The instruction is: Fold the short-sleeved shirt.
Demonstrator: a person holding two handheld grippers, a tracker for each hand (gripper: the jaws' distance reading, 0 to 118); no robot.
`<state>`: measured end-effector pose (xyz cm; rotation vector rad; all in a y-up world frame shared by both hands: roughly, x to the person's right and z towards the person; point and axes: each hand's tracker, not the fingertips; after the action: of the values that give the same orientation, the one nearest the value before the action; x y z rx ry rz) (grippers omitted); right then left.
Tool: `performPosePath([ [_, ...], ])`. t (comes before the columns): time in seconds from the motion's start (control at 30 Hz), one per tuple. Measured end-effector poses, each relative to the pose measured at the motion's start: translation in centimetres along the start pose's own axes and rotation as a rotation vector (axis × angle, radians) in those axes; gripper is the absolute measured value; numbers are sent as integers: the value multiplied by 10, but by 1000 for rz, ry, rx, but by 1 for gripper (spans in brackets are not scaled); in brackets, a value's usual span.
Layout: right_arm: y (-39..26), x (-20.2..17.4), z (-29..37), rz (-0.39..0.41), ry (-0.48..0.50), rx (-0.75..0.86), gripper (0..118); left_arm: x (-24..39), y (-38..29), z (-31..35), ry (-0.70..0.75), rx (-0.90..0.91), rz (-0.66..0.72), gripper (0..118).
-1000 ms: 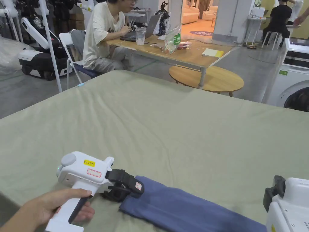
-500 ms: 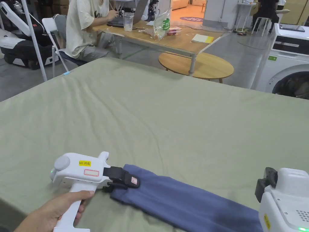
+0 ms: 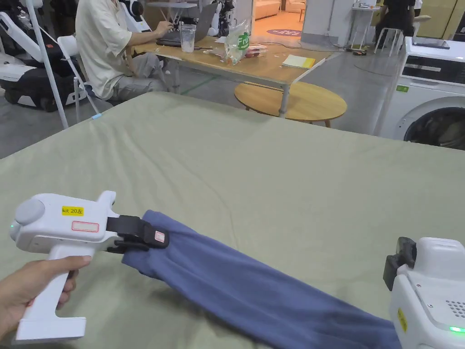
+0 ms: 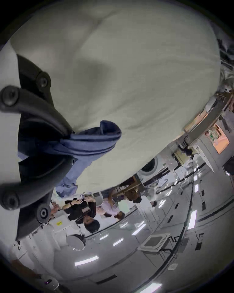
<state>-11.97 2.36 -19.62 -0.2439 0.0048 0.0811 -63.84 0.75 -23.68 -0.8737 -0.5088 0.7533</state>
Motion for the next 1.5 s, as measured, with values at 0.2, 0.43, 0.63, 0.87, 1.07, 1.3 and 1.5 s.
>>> performPosePath([
  [0.2,2,3,2,-11,9,1,0,36,-8,6,49,-17,-41,5],
  [0.43,2,10,8,-27,2,2,0,97,-17,-40,-116,-122,-46,5],
  [0.63,1,19,13,-36,-14,2,0,147,-39,-116,-114,-251,-86,5],
  [0.87,-5,35,18,-46,-44,-18,0,141,-73,-222,74,-408,-80,5],
  [1.07,-11,45,20,-53,-68,-40,0,133,-88,-253,160,-383,-56,5],
  [1.3,-16,49,19,-57,-68,-59,0,142,-86,-240,49,-422,-24,51],
  [1.5,-15,50,22,-51,-66,-52,0,164,-64,-194,3,-344,-110,52],
])
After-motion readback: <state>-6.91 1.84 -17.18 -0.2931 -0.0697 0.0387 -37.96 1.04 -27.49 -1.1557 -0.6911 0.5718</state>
